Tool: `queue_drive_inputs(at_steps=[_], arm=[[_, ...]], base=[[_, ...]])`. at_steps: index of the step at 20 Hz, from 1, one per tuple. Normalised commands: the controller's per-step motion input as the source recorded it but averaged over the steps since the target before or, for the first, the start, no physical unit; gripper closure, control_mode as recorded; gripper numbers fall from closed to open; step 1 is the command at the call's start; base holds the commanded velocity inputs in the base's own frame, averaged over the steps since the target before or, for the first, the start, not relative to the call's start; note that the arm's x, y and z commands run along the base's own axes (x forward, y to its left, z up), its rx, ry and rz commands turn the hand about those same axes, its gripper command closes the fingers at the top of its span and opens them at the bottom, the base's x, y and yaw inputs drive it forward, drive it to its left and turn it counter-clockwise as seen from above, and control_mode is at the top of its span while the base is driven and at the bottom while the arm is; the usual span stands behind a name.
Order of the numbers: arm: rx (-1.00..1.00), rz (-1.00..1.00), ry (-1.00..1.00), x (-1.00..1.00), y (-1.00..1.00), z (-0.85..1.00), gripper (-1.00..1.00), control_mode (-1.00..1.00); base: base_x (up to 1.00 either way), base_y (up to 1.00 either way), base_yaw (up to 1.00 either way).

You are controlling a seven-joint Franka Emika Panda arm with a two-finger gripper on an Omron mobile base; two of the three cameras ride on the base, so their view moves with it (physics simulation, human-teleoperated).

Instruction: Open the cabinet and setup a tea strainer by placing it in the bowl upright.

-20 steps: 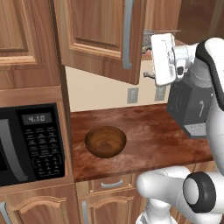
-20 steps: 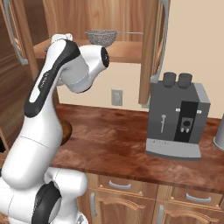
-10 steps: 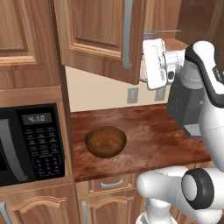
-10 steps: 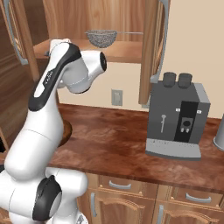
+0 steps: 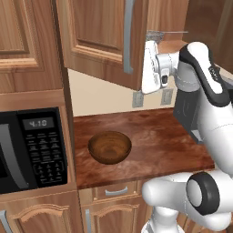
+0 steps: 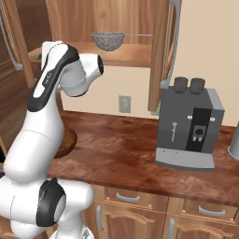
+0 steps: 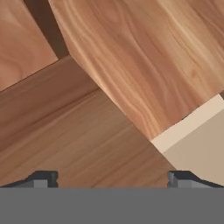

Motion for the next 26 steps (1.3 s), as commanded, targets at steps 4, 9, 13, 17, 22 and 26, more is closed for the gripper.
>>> queue_drive_inputs(at_steps=[4, 9, 13, 17, 22, 26], arm=[[0.00, 0.08, 0.00, 0.00, 0.62, 0.00, -1.00, -1.00], [-0.01, 0.04, 0.00, -0.03, 0.68, 0.00, -1.00, -1.00], [-0.08, 0.00, 0.01, 0.00, 0.85, 0.00, -1.00, -1.00], [-0.06, 0.00, 0.00, 0.00, 0.88, 0.00, -1.00, -1.00], [-0.05, 0.00, 0.00, 0.00, 0.76, 0.00, -1.00, -1.00], [-0.04, 0.00, 0.00, 0.00, 0.14, -0.09, -1.00, -1.00]], base=[[0.00, 0.00, 0.00], [0.00, 0.00, 0.00], [0.00, 0.00, 0.00], [0.00, 0.00, 0.00], [0.00, 0.00, 0.00], [0.00, 0.00, 0.00]])
